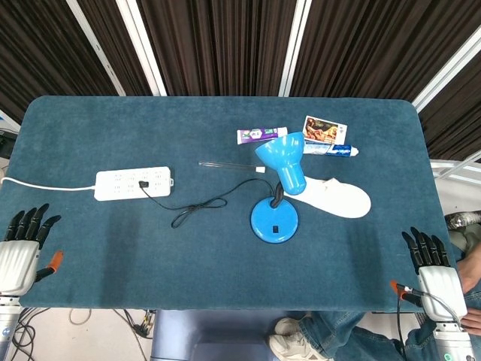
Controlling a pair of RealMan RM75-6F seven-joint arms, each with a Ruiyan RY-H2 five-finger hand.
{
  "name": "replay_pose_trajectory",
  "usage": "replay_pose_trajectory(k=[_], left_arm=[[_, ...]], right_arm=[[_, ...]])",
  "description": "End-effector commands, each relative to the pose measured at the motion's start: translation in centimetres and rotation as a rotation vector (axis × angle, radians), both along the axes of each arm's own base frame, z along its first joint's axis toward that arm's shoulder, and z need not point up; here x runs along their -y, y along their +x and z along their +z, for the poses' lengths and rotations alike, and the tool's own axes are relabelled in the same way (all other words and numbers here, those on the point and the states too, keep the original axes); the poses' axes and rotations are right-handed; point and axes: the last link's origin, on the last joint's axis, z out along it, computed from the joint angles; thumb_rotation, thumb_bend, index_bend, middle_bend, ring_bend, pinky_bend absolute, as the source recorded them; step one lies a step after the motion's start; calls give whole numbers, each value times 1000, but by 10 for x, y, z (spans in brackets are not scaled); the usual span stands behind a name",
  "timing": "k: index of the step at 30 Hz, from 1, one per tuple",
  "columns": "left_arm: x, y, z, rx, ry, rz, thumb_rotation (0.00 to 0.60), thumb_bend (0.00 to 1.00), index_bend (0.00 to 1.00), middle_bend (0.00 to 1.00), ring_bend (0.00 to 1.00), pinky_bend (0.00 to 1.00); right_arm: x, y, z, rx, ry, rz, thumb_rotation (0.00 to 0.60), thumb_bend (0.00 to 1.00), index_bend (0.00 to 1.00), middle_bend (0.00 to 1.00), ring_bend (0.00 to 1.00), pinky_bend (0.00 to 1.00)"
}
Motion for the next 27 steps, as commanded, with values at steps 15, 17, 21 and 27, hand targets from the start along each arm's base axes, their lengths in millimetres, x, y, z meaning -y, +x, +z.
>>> replay_pose_trajectory(k=[15,17,21,27], left_arm=[[-2,-2,0,13,-4,28,600,346,163,0,0,0],[-2,-2,0,10,-2,33,600,347,163,0,0,0],[-2,-2,0,9,0,38,600,351,163,0,0,0],[-2,-3,0,6,3,49,600,354,163,0,0,0]], right_arm=[[18,33,-29,-14,202,63,600,471,0,414,577,347],[28,42,-35,-20,238,71,600,498,0,451,620,386],[51,66,-52,-27,296,92,600,518,0,532,703,456],[83,104,-82,-28,368,114,600,518,0,597,762,547]])
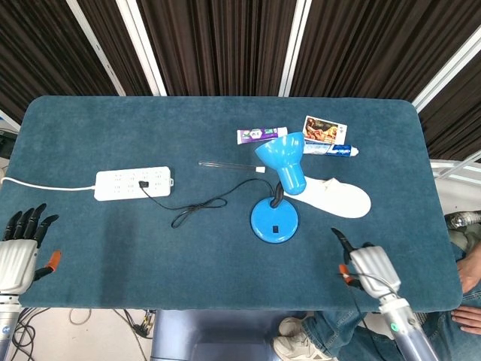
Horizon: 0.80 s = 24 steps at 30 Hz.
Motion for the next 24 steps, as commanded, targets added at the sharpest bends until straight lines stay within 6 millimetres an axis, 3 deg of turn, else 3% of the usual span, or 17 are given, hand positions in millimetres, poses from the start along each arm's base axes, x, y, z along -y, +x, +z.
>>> replay_pose_trajectory(k=[1,10,24], left_arm=[[0,0,0,-1,2,6,600,355,163,0,0,0],[-1,-1,0,0,2,20,600,360,163,0,0,0],[-2,-1,1,4,8,30,600,370,162,0,0,0]], right_arm=[[26,33,-24,9,55,18,600,518,0,598,763,561],[48,67,-60,-1,112,-1,600,518,0,635,792,662],[46,88,-96,-28,159,-7,600,519,26,635,792,778]])
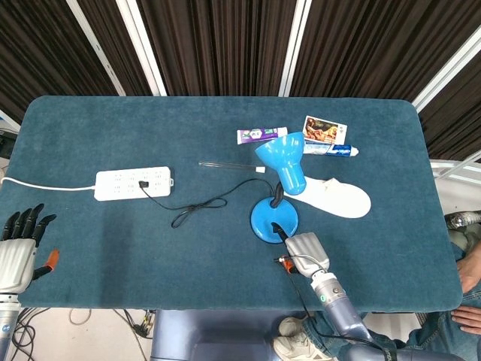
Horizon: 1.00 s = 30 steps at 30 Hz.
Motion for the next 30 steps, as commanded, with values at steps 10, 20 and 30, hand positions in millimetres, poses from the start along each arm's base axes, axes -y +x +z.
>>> replay_pose_trajectory(k=[10,20,30], left_arm=[[0,0,1,14,8,-2,600,372,162,0,0,0],[-1,0,1,15,8,0,600,372,162,0,0,0],[-1,0,1,16,9,1,600,372,162,0,0,0]], right_arm=[[0,-2,-10,-16,11,-19,600,519,110,635,792,836],[-1,-9,-11,-13,17,-34,600,518,127,635,792,881],[0,-12,-13,-19,20,-41,600,518,130,634,792,922]])
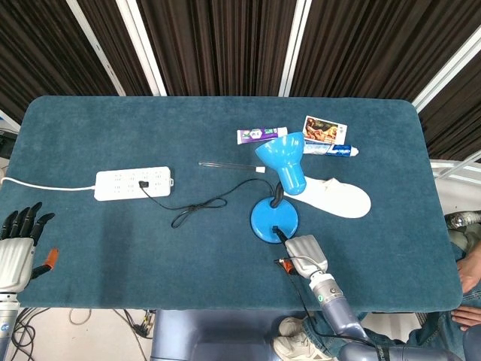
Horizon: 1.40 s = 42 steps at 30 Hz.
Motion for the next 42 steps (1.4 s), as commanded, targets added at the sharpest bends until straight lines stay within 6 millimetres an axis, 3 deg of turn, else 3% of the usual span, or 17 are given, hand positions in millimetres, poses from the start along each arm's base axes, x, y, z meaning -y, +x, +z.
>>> replay_pose_trajectory(k=[1,13,24,33,38,42], left_arm=[[0,0,0,1,0,0,600,372,162,0,0,0],[0,0,0,1,0,-1,600,372,162,0,0,0],[0,0,0,4,0,-2,600,371,162,0,0,0],[0,0,0,0,1,0,600,372,162,0,0,0],[-1,0,1,2,2,1,600,372,162,0,0,0],[0,0,1,4,2,-1,600,372,162,0,0,0]], right_arm=[[0,-1,0,-3,1,-1,600,519,130,634,792,924],[0,-5,-2,-19,12,-12,600,519,132,635,792,960],[-5,-16,-5,-49,32,-32,600,518,210,635,792,991],[-1,-18,-1,-35,11,-43,600,518,181,626,767,1000],[6,-8,31,29,-117,-25,600,460,120,454,567,1000],[-9,-11,78,71,-253,-20,600,363,73,306,398,1000]])
